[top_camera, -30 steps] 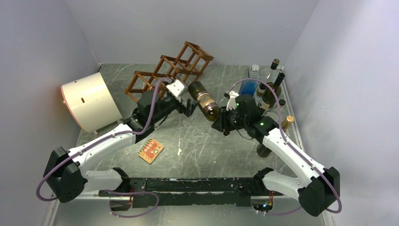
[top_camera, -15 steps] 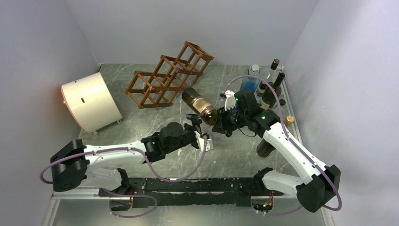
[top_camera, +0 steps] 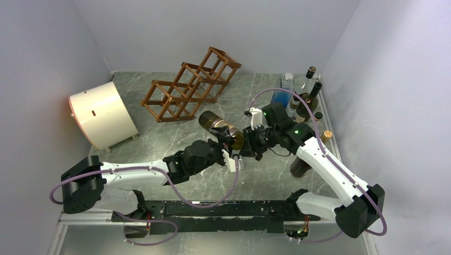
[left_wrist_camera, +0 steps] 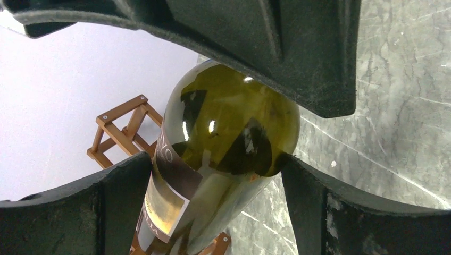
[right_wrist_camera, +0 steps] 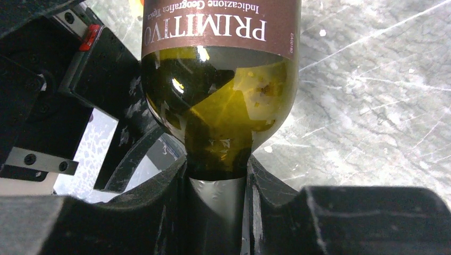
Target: Take the wine bottle off the wine rack
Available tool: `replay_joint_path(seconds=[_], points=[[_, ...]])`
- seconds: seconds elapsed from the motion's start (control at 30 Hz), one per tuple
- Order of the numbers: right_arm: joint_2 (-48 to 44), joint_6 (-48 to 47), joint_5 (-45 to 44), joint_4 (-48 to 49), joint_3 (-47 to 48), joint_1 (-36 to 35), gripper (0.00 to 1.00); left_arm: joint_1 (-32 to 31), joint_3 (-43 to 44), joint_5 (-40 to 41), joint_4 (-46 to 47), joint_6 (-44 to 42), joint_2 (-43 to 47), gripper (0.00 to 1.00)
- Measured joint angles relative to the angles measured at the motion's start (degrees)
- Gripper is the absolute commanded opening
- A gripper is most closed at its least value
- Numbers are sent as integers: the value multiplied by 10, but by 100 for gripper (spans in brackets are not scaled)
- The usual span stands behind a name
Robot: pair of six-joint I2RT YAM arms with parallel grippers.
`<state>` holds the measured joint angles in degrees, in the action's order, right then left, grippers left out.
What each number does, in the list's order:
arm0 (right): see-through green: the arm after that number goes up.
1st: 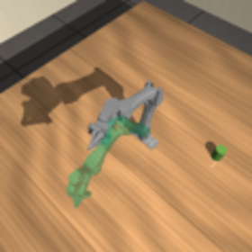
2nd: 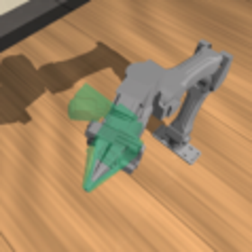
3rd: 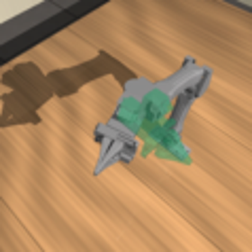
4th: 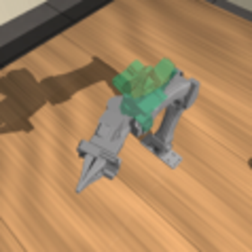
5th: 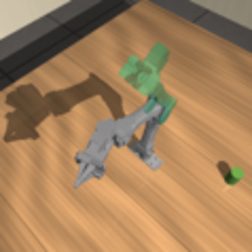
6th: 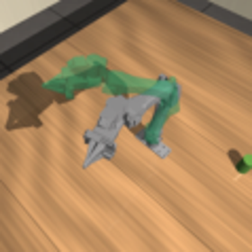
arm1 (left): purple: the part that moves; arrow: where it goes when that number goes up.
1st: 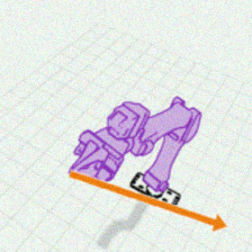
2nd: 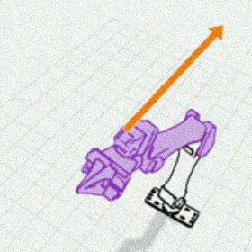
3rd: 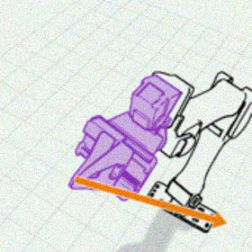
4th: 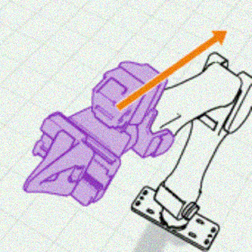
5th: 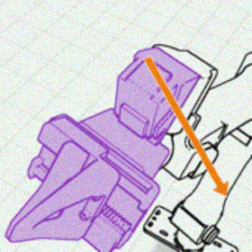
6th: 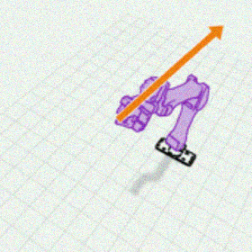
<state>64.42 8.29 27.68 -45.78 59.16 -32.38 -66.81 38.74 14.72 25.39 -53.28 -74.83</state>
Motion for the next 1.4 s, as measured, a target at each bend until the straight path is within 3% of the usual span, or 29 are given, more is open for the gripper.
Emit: replay_joint_path(seconds=[0.53, 0.63, 0.73, 0.83, 0.87, 1.17, 1.4], points=[[1, -31, 50, -90, 16, -17, 0, -20, -15, 38, 14, -61, -35, 97], [1, -32, 51, -92, 16, -19, 0, -27, -15, 46, 15, -67, -40, 65], [1, -32, 47, -97, 18, -21, 12, -33, -17, 54, 17, -80, -44, 47], [-1, -33, 41, -98, 19, -22, 33, -37, -17, 61, 19, -80, -45, 15], [-2, -33, 40, -99, 19, -23, 39, -38, -17, 62, 20, -80, -45, 10], [-26, -32, -20, -83, 48, -24, 97, -45, -17, 71, 0, -65, -53, 7], [-53, -10, -120, -66, 76, -24, 100, -45, -15, 72, -17, -23, -53, 7]])
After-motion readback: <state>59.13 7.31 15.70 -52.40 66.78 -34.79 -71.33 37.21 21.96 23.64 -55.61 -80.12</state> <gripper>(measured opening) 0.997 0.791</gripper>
